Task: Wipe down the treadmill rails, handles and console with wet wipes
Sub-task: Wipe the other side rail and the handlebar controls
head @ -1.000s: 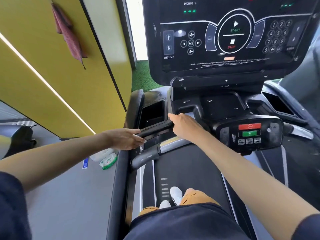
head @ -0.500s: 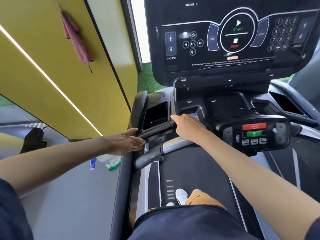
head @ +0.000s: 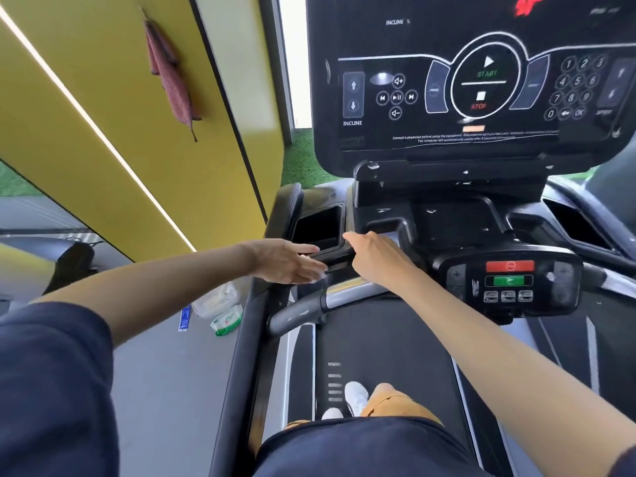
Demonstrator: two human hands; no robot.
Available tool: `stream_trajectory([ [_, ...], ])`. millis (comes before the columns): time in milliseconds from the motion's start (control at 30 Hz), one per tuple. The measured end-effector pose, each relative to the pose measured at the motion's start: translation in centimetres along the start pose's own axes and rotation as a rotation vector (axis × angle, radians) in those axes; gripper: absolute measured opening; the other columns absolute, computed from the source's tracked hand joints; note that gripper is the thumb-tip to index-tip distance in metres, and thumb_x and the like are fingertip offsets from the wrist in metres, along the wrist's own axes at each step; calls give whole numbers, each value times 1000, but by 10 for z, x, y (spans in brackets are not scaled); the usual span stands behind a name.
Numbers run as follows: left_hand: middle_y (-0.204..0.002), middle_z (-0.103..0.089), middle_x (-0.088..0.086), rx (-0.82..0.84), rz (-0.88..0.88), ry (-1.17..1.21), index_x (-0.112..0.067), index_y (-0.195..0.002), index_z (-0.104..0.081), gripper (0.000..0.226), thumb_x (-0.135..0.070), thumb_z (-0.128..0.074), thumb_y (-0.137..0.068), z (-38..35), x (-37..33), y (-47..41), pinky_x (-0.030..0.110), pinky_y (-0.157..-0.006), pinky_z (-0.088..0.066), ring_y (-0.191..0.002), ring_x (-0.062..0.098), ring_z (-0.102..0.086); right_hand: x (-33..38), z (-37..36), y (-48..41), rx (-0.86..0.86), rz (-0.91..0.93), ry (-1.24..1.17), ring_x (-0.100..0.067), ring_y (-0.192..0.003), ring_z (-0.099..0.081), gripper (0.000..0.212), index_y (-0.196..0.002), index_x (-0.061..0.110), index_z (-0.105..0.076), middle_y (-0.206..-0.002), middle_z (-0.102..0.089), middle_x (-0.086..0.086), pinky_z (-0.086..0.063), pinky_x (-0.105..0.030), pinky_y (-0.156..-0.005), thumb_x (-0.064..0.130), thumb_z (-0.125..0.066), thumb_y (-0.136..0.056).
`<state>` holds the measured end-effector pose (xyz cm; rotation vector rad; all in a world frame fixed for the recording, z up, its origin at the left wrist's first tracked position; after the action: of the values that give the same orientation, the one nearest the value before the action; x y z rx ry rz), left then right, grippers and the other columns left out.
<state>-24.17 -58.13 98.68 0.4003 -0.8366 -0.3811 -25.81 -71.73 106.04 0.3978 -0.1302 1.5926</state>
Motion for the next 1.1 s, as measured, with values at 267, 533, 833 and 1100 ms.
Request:
stream_trajectory([
  [267, -145, -44, -5, 191, -29, -38, -23, -121, -64, 45, -5, -65, -80, -19, -24, 6, 50, -111, 17, -146, 12, -14, -2, 1, 3, 18, -17, -49, -34, -81, -57, 50, -126, 6, -48, -107, -63, -21, -45, -38, -61, -8, -34, -80],
  [533, -155, -30, -3, 8, 19, -66, -20, -140, -46, 57, -8, -58, -86, 4, 8, -13, 49, -111, 16, -147, 13, -11, -7, 12, 6, -116, -107, -70, -36, -90, -59, 42, -124, 5, -48, -105, -62, -18, -43, -40, -71, -5, -37, -85],
  [833, -138, -54, 1, -158, 329, 263, -15, -131, -56, 55, -5, -21, -90, 32, 72, -49, 52, -113, -22, -134, 17, -43, -16, 17, 9, -219, -198, -67, -31, -107, -59, 35, -123, 7, -51, -118, -63, -14, -44, -34, -83, 0, -46, -89],
  [1100, -155, -30, 6, -75, 527, 331, -11, -149, -27, 53, -14, -21, -97, 9, 90, -46, 49, -117, -12, -145, 20, -20, -18, 25, 11, -331, -208, -35, -26, -136, -36, 43, -136, 3, -43, -144, -44, -14, -24, -30, -112, -1, -41, -93],
])
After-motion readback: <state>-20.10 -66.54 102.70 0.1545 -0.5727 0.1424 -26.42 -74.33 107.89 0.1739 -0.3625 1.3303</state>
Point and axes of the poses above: each hand's wrist, its own y-axis away from the middle knuckle, its own z-axis out of the back of the hand, x = y × z, the point moved 8 cm from there along -y, towards the middle knuckle
